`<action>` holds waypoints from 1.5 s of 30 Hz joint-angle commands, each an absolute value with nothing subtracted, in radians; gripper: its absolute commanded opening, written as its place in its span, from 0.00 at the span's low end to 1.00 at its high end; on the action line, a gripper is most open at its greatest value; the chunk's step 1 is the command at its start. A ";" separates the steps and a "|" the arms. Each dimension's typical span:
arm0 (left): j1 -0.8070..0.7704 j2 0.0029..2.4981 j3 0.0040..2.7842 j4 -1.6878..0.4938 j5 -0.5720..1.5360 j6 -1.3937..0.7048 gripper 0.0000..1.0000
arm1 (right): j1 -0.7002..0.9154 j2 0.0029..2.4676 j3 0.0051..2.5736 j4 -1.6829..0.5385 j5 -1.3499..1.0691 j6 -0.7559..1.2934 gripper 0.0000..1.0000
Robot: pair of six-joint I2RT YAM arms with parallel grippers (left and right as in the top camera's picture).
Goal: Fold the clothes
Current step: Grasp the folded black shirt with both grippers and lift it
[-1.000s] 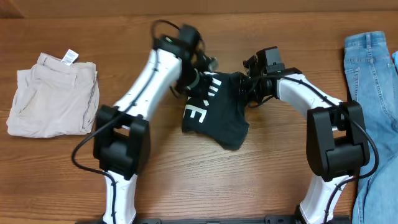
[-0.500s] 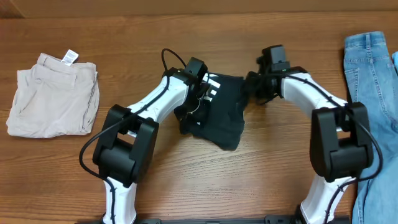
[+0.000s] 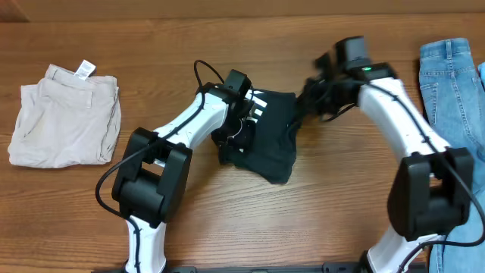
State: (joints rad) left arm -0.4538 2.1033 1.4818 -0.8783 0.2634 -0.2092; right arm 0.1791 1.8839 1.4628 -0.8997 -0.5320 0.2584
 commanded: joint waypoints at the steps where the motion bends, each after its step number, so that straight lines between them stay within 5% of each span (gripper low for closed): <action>1: -0.408 2.146 1.599 -0.950 0.264 -0.226 0.05 | 0.295 1.865 1.459 -0.986 -0.589 0.163 0.04; 10: -0.371 2.157 1.813 -1.025 0.251 -0.143 0.25 | 0.429 1.865 1.377 -1.042 -0.416 0.157 0.04; 18: -0.393 2.325 1.808 -1.004 0.252 -0.112 0.18 | 0.431 1.865 1.141 -0.886 -0.204 0.160 0.11; 22: -0.388 2.371 1.808 -1.024 0.249 -0.112 0.16 | 0.426 1.865 1.056 -0.880 -0.062 0.278 0.04; 30: -0.367 2.382 1.808 -1.068 0.165 -0.112 0.13 | 0.404 1.863 1.103 -1.095 0.096 0.476 0.04; 38: -0.333 2.362 1.829 -1.128 0.224 -0.120 0.11 | 0.405 1.802 1.307 -1.213 0.027 0.399 0.04; 45: -0.300 2.230 1.927 -1.219 0.282 -0.120 0.27 | 0.405 1.743 1.370 -1.167 -0.238 0.179 0.10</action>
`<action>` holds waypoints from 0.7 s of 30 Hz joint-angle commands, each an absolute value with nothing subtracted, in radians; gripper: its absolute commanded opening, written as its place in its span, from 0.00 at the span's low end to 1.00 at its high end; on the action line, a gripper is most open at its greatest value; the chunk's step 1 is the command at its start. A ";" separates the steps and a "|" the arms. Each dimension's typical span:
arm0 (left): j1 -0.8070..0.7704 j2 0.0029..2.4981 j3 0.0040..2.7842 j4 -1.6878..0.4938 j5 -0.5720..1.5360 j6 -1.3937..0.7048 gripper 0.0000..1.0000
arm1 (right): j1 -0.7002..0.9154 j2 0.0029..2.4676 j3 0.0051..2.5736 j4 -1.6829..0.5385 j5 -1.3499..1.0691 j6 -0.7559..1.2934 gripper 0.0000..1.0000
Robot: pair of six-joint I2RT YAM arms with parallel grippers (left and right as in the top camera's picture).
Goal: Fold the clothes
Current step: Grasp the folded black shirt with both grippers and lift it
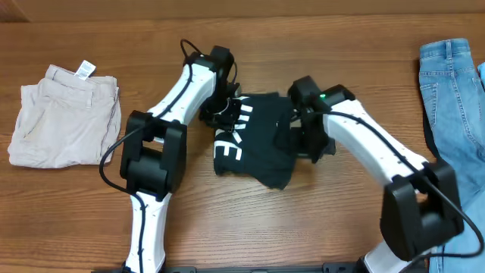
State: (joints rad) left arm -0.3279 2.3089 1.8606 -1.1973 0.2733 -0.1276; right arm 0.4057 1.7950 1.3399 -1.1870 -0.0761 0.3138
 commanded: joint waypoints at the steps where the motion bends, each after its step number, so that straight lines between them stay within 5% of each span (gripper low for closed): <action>1: -0.294 2.204 1.933 -1.222 0.282 -0.120 0.31 | 0.405 1.741 1.370 -1.159 -0.277 0.152 0.12; 6: -0.237 2.070 1.935 -1.248 0.205 -0.197 0.63 | 0.405 1.741 1.370 -1.141 -0.353 0.104 0.17; 15: -0.123 2.107 1.709 -1.195 0.485 -0.206 0.87 | 0.405 1.742 1.365 -1.050 -0.353 0.122 0.27; 21: -0.125 2.120 1.491 -0.986 0.673 -0.230 0.92 | 0.405 1.786 1.327 -0.818 -0.353 0.294 0.04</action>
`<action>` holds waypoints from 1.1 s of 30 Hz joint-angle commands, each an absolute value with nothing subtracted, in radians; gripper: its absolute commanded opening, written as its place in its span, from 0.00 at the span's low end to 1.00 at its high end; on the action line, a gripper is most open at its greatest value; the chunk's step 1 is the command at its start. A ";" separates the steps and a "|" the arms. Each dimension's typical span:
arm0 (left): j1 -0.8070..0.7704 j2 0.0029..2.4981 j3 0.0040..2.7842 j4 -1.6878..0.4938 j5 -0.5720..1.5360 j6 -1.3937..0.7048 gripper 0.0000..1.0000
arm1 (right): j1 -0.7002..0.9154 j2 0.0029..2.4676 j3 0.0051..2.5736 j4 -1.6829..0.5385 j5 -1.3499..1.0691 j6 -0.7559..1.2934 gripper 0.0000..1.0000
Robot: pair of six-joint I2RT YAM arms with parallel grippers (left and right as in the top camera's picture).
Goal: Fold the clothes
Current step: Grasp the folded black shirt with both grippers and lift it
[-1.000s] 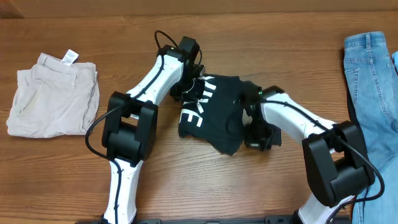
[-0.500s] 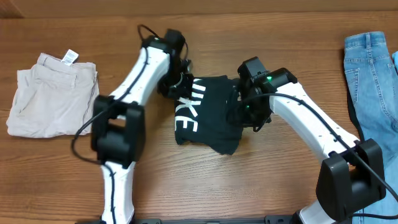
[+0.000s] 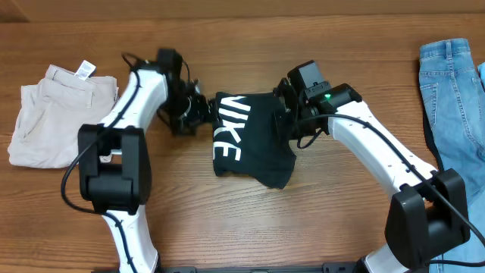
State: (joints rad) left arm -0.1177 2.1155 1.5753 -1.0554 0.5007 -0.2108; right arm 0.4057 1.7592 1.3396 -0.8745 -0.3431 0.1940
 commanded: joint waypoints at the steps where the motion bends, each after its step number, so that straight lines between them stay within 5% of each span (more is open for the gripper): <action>1: -0.126 2.120 1.472 -0.968 0.671 -0.247 0.92 | 0.405 1.808 1.327 -0.789 -0.353 0.325 0.04; 12: -0.178 2.120 1.280 -0.760 0.648 -0.474 0.94 | 0.405 2.032 1.327 -0.796 -0.348 0.587 0.04; 22: -0.317 2.120 1.258 -0.609 0.640 -0.545 0.92 | 0.405 2.079 1.327 -0.796 -0.354 0.572 0.04; 26: -0.348 2.120 1.258 -0.551 0.639 -0.598 0.69 | 0.405 2.079 1.327 -0.804 -0.353 0.568 0.04; 32: -0.362 2.120 1.258 -0.529 0.588 -0.653 0.05 | 0.405 2.079 1.327 -0.818 -0.354 0.544 0.04; 33: -0.360 2.120 1.258 -0.526 0.588 -0.649 0.04 | 0.405 2.079 1.327 -0.826 -0.355 0.535 0.04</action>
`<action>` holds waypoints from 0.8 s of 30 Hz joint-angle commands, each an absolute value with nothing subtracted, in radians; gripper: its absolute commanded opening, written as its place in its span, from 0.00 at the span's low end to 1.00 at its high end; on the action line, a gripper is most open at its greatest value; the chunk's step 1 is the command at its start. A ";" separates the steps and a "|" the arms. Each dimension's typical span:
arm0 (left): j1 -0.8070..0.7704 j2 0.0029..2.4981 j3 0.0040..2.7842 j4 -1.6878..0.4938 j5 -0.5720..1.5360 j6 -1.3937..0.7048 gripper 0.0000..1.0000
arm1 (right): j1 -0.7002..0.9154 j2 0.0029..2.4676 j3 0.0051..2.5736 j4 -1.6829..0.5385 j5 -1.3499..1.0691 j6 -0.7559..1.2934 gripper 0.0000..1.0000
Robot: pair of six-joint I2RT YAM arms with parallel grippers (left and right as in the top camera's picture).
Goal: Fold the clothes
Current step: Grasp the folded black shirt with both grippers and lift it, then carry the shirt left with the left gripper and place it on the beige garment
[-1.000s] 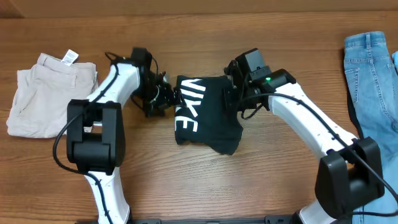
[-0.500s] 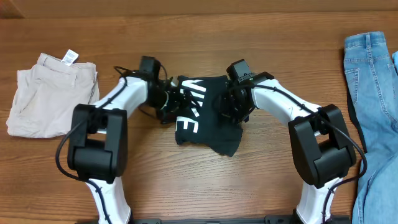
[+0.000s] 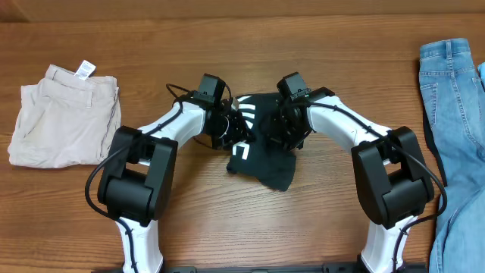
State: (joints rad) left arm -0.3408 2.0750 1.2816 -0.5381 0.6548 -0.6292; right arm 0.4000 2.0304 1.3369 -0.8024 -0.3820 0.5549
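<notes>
A black garment with white lettering point(image 3: 265, 163) lies crumpled in the middle of the table; only part of the lettering point(image 3: 244, 150) shows. My left gripper point(image 3: 236, 130) is down on the garment's left edge. My right gripper point(image 3: 276, 135) is down on its upper middle, close to the left one. The dark fingers of both merge with the black cloth, so their jaws are hidden.
Folded beige trousers point(image 3: 64, 114) lie at the far left. Blue jeans point(image 3: 455, 114) lie spread along the right edge of the wooden table point(image 3: 250, 235). Both arms reach inward from the front edge, meeting over the garment.
My left gripper was left of the garment, which lay spread with its whole lettering showing. It is now further right on the cloth, the garment is narrower, and the right gripper sits lower and further left.
At first both grippers were at the garment's upper corners, with it bunched between them. Then the lettering came into view. Later the left gripper stood out to the left with the cloth spread. Now both grippers are together on the narrowed garment.
</notes>
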 commanded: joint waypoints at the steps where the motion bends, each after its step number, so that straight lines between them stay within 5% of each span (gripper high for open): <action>1: -0.357 2.120 1.258 -0.526 0.593 -0.638 0.04 | 0.405 2.079 1.327 -0.838 -0.362 0.517 0.04; 12: -0.221 1.849 1.258 -0.641 0.505 -0.474 0.04 | 0.385 1.819 1.357 -0.992 -0.292 0.358 0.04; 24: 0.105 1.592 1.260 -0.683 0.548 -0.362 0.04 | 0.385 1.649 1.357 -0.987 -0.289 0.359 0.04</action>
State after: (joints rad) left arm 0.0078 1.6188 1.2461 -0.6861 0.5415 -0.4065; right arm 0.3882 1.6539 1.3483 -0.9806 -0.3058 0.3656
